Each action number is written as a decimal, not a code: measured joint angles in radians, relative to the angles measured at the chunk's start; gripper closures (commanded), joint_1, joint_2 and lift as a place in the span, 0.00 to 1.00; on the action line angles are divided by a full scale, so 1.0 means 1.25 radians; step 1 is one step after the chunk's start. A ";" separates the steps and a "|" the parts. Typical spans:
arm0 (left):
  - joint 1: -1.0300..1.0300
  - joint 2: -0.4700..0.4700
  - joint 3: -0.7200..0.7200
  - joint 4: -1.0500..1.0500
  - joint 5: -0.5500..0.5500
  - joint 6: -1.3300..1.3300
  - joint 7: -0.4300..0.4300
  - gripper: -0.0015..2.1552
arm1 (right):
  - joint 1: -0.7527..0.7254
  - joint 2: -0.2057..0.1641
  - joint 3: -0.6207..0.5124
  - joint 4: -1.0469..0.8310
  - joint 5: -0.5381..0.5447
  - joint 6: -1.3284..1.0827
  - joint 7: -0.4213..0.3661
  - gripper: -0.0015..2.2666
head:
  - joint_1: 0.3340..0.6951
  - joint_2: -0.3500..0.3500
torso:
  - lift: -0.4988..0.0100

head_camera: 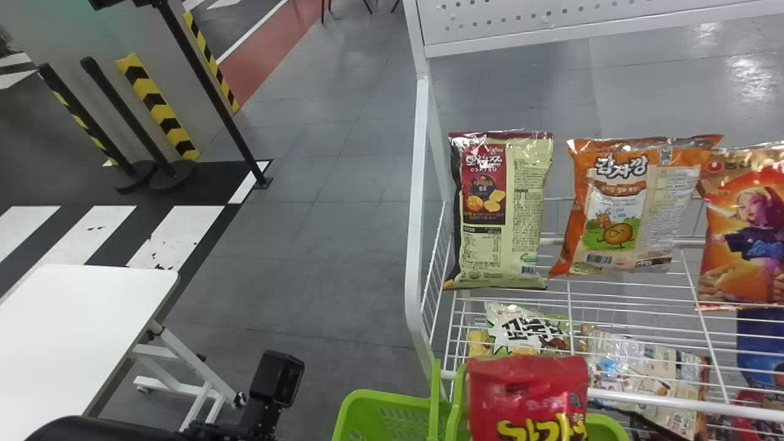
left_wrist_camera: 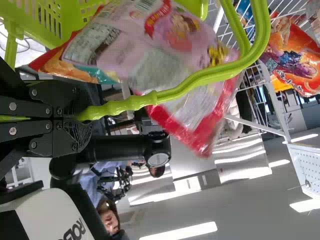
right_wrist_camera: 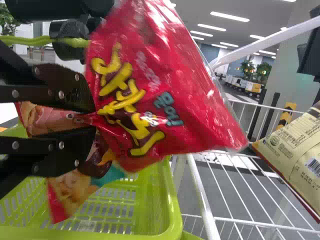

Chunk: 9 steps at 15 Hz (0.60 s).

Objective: Hold basket handle with left hand then pick Jagalchi snack with right hand and place into basket

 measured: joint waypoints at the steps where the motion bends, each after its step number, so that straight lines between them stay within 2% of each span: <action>1: -0.001 0.000 0.000 0.001 0.000 0.000 0.000 1.00 | -0.001 0.000 -0.007 -0.001 0.001 0.000 0.010 0.03 | 1.00 1.00 | 0.96; 6: -0.006 -0.001 -0.002 0.005 -0.001 0.000 0.000 1.00 | 0.047 -0.001 -0.047 -0.065 0.018 0.000 0.082 0.03 | 1.00 0.98 | 0.96; 9: -0.006 -0.001 -0.001 0.010 -0.002 0.000 0.000 1.00 | 0.158 0.001 -0.049 -0.158 0.121 -0.060 0.120 0.04 | 1.00 0.98 | 0.96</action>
